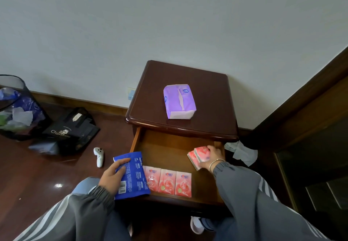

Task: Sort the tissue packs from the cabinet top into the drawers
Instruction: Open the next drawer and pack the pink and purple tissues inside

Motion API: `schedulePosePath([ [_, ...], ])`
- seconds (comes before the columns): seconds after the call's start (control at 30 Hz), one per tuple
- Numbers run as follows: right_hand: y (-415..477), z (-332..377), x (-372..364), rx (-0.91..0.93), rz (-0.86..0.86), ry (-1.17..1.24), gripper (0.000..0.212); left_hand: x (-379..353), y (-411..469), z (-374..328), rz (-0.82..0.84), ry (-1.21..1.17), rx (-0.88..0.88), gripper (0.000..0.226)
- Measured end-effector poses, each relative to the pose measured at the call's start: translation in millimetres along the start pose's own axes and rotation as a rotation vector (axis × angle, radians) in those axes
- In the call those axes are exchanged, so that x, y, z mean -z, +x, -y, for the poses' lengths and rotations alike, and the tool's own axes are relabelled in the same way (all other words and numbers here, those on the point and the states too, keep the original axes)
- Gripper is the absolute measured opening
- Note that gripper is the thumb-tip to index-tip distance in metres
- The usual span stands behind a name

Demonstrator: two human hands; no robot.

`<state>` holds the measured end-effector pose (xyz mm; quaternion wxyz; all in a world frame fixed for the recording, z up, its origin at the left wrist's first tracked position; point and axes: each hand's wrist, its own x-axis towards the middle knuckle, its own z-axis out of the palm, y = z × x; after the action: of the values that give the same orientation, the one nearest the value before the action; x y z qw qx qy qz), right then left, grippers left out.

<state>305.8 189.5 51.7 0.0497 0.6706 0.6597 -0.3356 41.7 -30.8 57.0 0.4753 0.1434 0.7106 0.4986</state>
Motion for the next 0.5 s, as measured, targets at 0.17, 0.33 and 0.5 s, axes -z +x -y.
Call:
schedulePosePath([
  [0.17,12.2,26.9,-7.1,0.124,0.068,-0.104,0.049,2.2,0.1,0.5,-0.003,0.000,0.012,0.023],
  [0.33,16.9,25.4,4.5,-0.013,0.179,-0.076,0.054,1.7,-1.4,-1.3,0.004,-0.008,0.024,0.022],
  [0.5,13.9,32.8,12.9,-0.088,0.311,-0.290,0.077,1.3,-3.1,-1.5,0.006,-0.026,0.025,0.022],
])
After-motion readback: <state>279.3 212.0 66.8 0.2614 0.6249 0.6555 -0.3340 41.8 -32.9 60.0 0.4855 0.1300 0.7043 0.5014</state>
